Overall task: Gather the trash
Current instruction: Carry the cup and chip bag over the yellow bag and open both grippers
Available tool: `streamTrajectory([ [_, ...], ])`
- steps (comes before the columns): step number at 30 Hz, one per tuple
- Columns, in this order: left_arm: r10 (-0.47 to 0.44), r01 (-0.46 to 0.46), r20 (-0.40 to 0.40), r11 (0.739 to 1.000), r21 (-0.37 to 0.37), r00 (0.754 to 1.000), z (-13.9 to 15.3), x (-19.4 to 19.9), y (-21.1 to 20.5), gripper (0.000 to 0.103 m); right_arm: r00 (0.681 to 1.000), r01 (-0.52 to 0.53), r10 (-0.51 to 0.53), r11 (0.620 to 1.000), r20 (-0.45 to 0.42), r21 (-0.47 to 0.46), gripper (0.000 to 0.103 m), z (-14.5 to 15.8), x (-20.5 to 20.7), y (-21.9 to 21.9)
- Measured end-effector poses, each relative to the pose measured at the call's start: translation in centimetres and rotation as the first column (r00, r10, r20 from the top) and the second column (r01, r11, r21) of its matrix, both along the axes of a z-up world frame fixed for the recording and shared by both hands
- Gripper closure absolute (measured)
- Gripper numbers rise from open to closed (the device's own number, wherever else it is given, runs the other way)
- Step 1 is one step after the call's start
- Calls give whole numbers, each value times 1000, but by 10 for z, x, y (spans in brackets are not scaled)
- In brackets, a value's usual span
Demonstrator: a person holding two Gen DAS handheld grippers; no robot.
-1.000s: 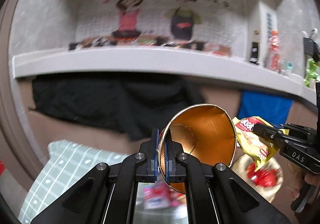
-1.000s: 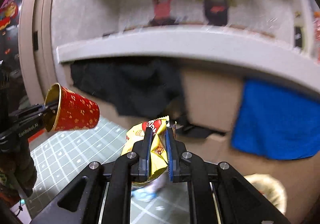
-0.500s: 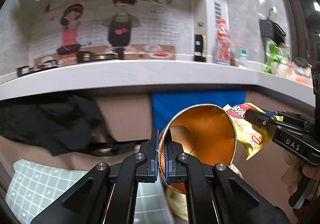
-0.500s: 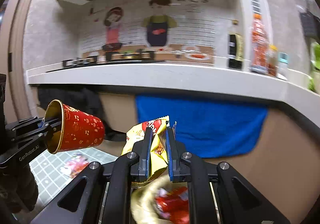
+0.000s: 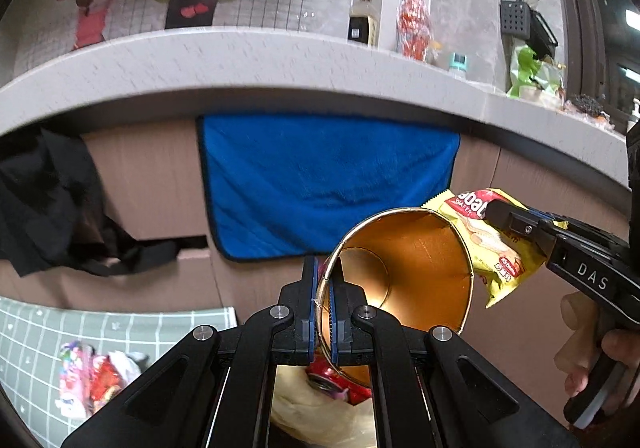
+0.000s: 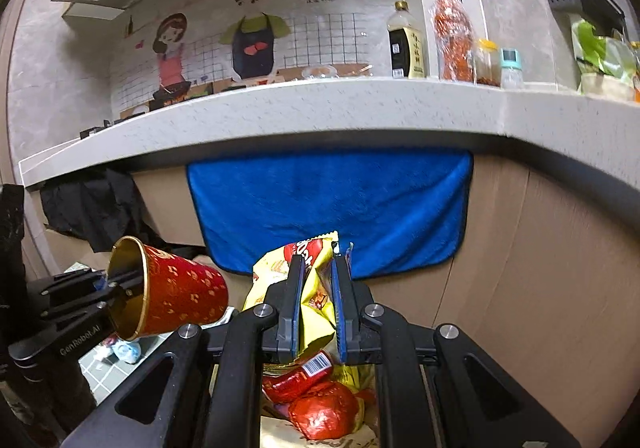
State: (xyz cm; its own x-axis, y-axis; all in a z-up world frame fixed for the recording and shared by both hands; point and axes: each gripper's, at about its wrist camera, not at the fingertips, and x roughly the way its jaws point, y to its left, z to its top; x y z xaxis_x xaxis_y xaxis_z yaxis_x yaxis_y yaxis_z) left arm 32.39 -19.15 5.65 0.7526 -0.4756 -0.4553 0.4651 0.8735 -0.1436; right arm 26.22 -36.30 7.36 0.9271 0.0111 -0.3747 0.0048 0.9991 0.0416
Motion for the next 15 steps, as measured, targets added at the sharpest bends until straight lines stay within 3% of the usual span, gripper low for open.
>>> streamTrajectory([
  [15,-26,27,-91,1000,11,996,-50,31,-24,98,997,13,-10,999,-72,41,91,-55,34,-26],
])
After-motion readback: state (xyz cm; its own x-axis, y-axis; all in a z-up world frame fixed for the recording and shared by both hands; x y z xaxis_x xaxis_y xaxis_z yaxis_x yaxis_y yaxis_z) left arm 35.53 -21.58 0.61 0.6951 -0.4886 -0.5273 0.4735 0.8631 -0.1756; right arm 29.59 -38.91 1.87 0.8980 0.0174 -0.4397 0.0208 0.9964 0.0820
